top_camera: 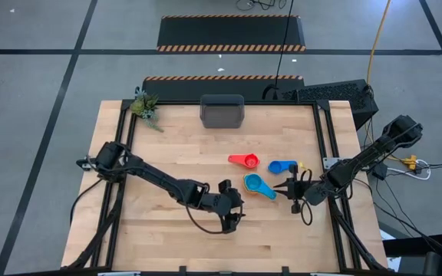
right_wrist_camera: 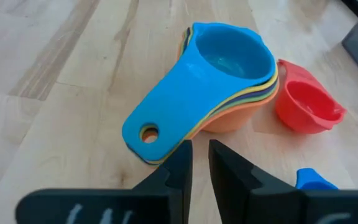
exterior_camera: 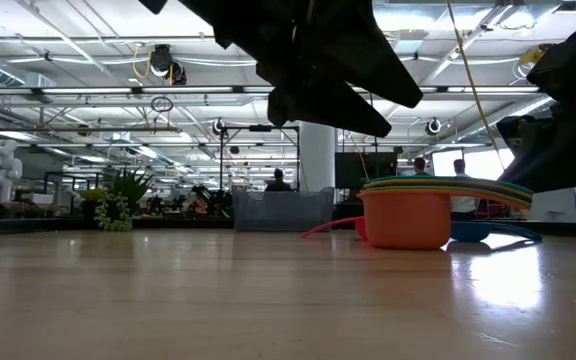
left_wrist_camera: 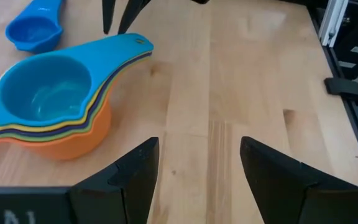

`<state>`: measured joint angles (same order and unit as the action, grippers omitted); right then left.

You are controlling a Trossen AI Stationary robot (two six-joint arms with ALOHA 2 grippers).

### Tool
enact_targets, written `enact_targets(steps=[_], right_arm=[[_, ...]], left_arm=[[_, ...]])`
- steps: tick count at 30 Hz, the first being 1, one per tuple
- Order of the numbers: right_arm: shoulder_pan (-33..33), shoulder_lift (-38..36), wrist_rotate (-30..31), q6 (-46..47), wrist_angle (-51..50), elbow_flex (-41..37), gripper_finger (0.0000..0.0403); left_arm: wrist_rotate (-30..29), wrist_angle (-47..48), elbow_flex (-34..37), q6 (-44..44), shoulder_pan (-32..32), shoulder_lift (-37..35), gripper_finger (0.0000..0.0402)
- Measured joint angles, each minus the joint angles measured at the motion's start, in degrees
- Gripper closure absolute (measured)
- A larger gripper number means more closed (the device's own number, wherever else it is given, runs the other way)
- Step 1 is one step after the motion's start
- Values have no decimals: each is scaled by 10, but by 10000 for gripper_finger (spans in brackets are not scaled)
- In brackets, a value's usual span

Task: Nest measuring cups in basket
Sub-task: Stack the light blue measuring cup on top of the yellow measuring cup, then stack the red measuring cup on top of the light blue measuring cup

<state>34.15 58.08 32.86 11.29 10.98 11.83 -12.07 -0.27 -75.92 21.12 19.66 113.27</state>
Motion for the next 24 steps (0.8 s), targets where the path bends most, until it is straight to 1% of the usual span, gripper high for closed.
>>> enact_targets(steps=[6,9,12,16,19,21,24], right_arm=[[0,0,5,-16,-1,0,358],[0,-2,33,-18,-1,0,358],[0,-10,46,-25,-2,0,358],[0,-34,46,-27,-11,0,358],[0,-58,46,-16,-29,0,358],[0,-75,46,-13,-40,0,358],[0,-97,45,-4,-45,0,358]], left_arm=[[-20,5,0,-5,-1,0,172],[-51,23,0,-15,-1,0,172],[-89,58,0,-20,-4,0,172],[-132,123,0,-5,-18,0,172],[-149,164,0,15,-31,0,172],[-164,175,0,18,-38,0,172],[-201,175,0,-4,-46,0,172]])
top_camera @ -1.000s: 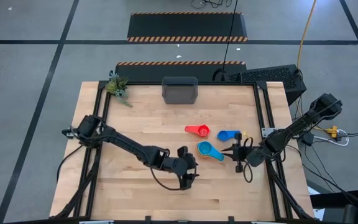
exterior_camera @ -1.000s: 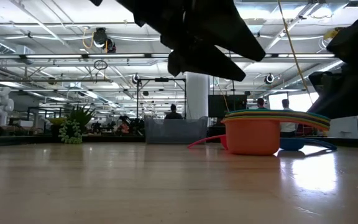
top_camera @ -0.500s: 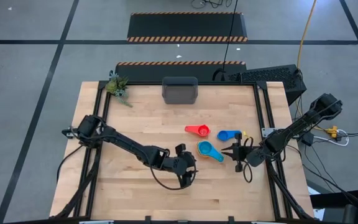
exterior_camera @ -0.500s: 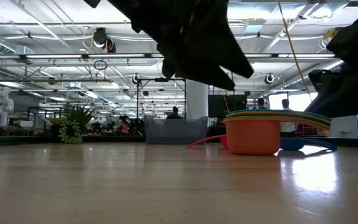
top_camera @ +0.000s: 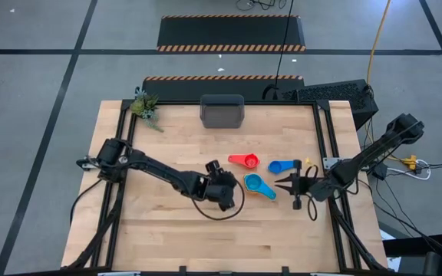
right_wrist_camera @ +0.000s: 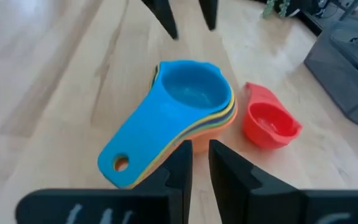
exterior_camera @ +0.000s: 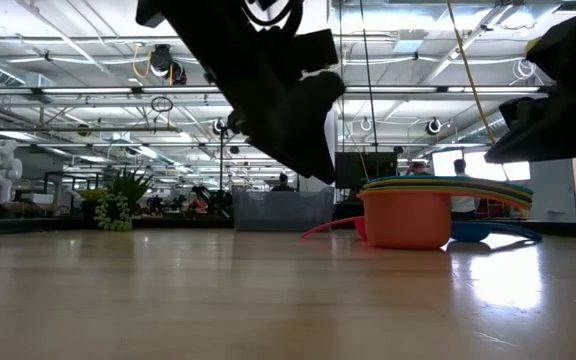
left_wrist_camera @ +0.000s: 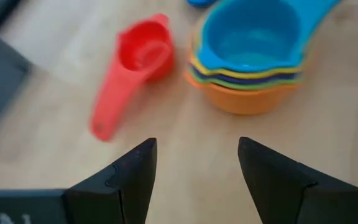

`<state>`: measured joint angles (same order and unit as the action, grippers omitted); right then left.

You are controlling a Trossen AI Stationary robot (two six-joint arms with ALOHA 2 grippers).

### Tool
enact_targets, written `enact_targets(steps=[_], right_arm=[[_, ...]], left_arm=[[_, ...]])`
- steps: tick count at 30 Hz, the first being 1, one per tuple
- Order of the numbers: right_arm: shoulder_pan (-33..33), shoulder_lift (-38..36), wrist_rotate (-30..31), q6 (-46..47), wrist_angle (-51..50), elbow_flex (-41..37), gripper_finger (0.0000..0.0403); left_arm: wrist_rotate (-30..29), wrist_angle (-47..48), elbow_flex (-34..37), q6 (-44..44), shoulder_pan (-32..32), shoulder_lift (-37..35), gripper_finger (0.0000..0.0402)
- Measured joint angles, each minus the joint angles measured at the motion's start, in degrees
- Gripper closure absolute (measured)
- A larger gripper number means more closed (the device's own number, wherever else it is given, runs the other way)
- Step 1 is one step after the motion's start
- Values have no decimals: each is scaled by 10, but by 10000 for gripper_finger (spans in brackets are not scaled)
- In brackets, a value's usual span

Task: Nest measuring cups in basket
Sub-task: Stack the red measuring cup on top of the light blue measuring cup

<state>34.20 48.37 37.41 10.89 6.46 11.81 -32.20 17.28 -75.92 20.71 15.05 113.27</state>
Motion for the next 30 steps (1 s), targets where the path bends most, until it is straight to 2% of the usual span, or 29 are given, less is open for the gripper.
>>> enact_targets(steps=[6,10,20,30], right_arm=[[0,-33,-17,4,-1,0,358],[0,-43,-47,5,-1,0,358],[24,-51,-46,3,3,0,358],[27,-53,-45,-7,1,0,358]], left_arm=[[-76,-6,0,-52,-26,0,172],[-69,-24,0,-98,-43,0,172],[-69,-76,1,-196,-65,55,172],[-93,-103,0,-201,-86,106,172]])
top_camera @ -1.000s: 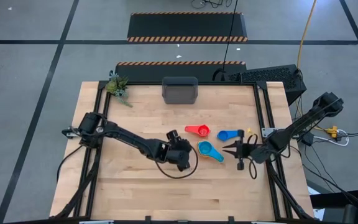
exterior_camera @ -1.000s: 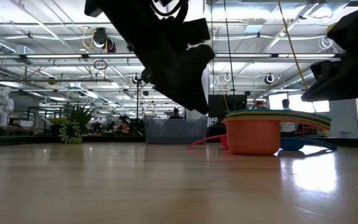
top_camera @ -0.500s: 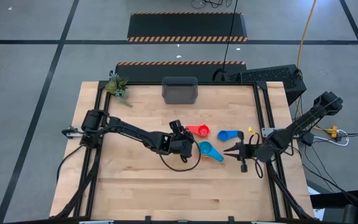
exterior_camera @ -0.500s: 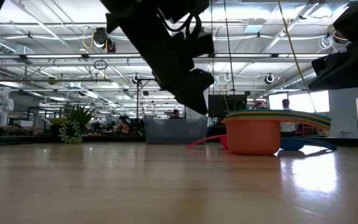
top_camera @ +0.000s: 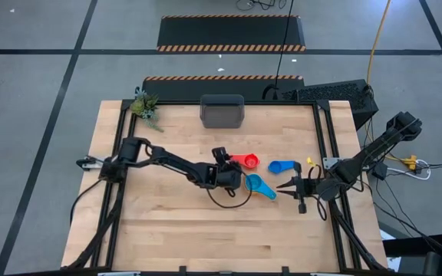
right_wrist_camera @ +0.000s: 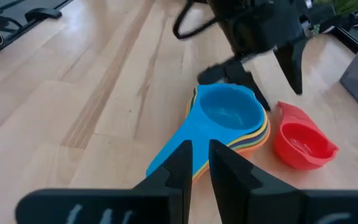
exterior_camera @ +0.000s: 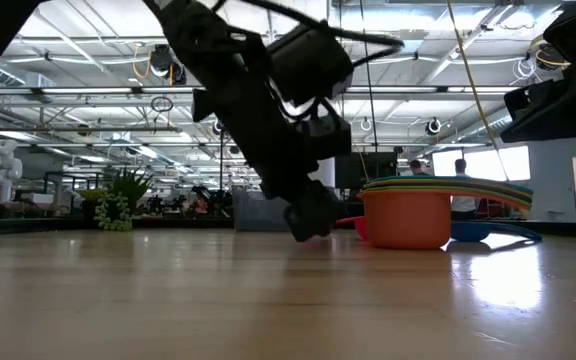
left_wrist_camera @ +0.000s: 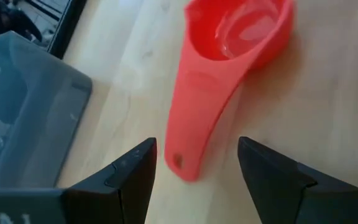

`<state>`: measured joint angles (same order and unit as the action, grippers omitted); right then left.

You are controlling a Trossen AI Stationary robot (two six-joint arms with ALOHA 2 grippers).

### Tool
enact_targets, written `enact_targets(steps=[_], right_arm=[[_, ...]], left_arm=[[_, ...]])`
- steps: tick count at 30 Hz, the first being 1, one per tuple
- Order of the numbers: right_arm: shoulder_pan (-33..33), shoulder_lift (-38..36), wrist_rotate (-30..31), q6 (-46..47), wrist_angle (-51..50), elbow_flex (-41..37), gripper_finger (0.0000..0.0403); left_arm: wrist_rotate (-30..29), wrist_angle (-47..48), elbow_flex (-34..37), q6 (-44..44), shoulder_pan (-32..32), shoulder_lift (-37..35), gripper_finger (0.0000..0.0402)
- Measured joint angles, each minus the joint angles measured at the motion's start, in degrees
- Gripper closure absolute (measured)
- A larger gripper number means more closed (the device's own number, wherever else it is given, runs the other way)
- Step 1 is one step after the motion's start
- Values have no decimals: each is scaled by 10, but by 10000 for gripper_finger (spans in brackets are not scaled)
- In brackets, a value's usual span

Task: Nest measuring cups in basket
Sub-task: Stack the red measuring cup on top of the light blue measuring cup

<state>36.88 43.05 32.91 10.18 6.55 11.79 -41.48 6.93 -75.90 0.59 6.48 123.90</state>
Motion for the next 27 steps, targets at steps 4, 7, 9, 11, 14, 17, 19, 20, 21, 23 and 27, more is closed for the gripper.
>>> enact_targets(steps=[4,7,9,11,14,17,19,20,21,23,27], right_arm=[[0,0,0,-4,1,0,358],[0,0,0,-4,1,0,358],[0,0,0,-4,0,0,358],[0,0,0,-4,1,0,358],[0,0,0,-4,1,0,358],[0,0,0,-4,1,0,358],[0,0,0,-4,0,0,358],[0,0,0,-4,0,0,358],[0,0,0,-4,1,0,358],[0,0,0,-4,1,0,358],[0,0,0,-3,1,0,358]], left_arm=[[-1,-18,-1,2,-9,13,172],[1,-22,-2,11,-16,20,172],[1,-23,-2,13,-20,20,172],[1,-26,-2,11,-23,21,172],[1,-35,-2,9,-28,23,174],[5,-37,-2,0,-30,24,195],[5,-37,-2,-1,-31,24,219],[7,-36,-2,-1,-31,24,233],[14,-36,-2,-3,-33,24,248],[34,-37,-2,-6,-38,24,277],[40,-37,-1,-10,-45,25,329]])
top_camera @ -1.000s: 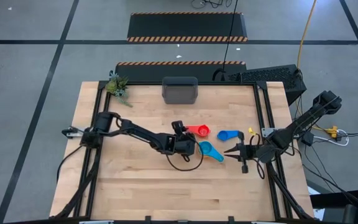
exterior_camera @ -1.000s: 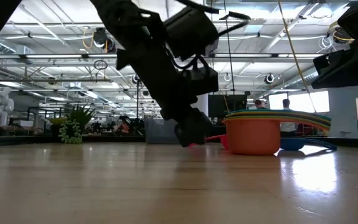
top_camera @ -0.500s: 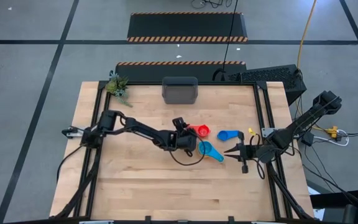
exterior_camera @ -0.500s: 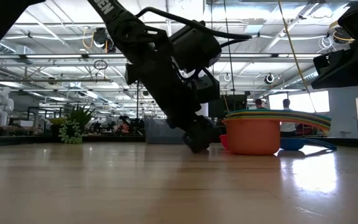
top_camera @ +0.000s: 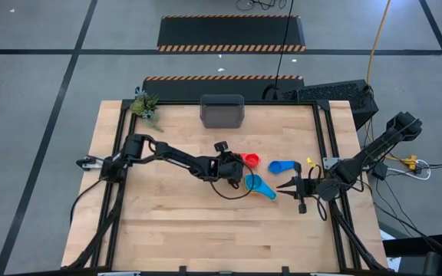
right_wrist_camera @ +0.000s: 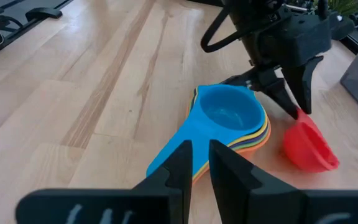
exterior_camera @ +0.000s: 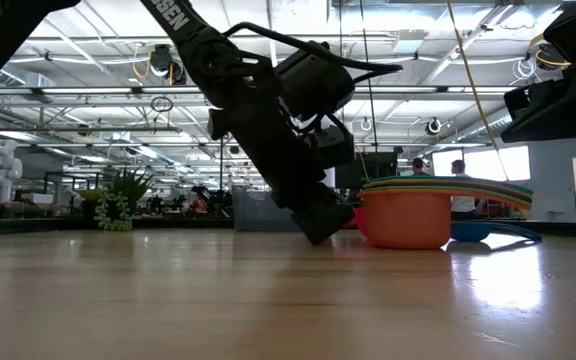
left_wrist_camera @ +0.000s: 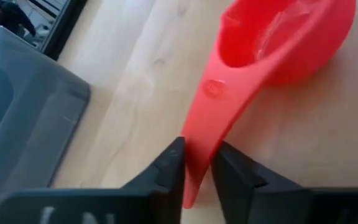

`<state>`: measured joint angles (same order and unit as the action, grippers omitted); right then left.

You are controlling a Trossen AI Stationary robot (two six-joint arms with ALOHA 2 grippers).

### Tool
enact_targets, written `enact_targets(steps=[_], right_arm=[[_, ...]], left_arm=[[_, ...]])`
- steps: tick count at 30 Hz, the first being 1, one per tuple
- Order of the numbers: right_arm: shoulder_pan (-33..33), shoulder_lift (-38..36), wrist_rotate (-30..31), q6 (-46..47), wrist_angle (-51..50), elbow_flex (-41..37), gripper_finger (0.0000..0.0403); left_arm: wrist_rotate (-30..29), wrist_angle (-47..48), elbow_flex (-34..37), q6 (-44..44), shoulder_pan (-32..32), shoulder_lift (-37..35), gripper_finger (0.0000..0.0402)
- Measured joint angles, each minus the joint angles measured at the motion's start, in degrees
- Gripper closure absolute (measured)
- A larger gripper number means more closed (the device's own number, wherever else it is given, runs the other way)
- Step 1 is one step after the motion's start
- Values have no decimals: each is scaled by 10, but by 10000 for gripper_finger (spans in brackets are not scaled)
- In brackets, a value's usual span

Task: Nest measuring cups in basket
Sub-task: Stack the red measuring cup on top of the light blue measuring cup

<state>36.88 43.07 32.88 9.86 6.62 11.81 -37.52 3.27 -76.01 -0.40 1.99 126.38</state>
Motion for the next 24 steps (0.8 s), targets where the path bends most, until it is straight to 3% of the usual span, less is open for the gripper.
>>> enact_targets(steps=[7,14,24], right_arm=[[0,0,0,4,0,0,358],[0,0,1,4,29,0,358],[0,0,16,6,86,0,358]], left_arm=[[-16,-9,0,-7,-2,0,392],[-22,-6,1,-5,6,-7,394],[-1,-10,2,21,26,-94,395]])
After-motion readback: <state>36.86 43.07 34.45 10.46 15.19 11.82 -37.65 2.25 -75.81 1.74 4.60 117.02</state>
